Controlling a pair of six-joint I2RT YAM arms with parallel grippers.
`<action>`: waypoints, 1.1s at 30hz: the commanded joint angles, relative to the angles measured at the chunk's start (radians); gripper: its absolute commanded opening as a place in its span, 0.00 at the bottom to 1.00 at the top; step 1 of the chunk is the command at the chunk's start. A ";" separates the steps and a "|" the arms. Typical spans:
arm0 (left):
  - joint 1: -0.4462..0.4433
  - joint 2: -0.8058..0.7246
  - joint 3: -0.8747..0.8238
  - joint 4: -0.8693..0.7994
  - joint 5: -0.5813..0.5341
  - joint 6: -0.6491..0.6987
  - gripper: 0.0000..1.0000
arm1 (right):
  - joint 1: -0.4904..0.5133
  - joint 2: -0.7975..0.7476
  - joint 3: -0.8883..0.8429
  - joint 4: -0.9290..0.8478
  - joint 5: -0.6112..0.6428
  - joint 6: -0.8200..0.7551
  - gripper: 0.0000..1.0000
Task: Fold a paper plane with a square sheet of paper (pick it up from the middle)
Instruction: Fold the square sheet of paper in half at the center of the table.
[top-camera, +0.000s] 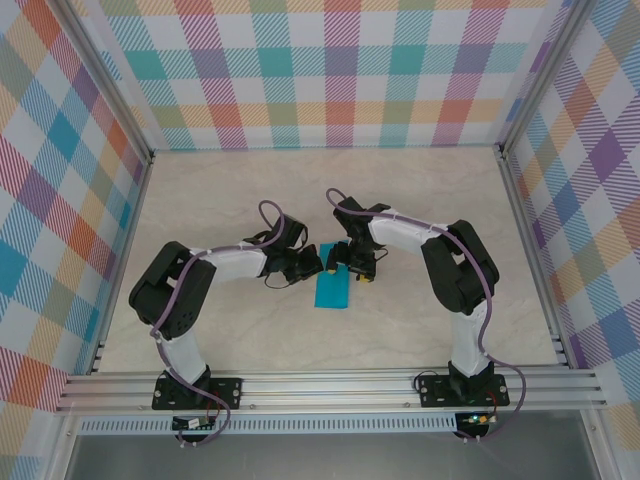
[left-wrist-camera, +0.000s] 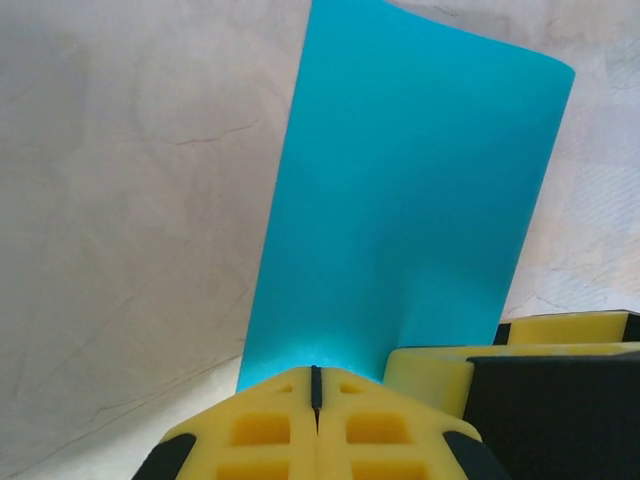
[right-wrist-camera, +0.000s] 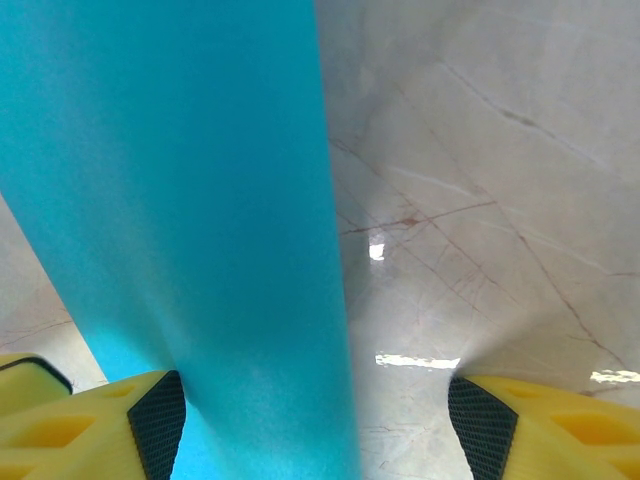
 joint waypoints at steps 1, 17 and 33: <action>0.008 0.025 0.021 0.036 0.031 -0.019 0.00 | -0.006 0.091 -0.054 -0.054 0.090 -0.002 0.76; 0.007 0.085 0.000 0.003 -0.016 -0.017 0.00 | -0.006 0.082 -0.056 -0.052 0.084 -0.008 0.76; 0.007 0.086 0.004 -0.036 -0.049 0.001 0.00 | -0.016 -0.074 -0.076 -0.005 0.005 -0.040 0.77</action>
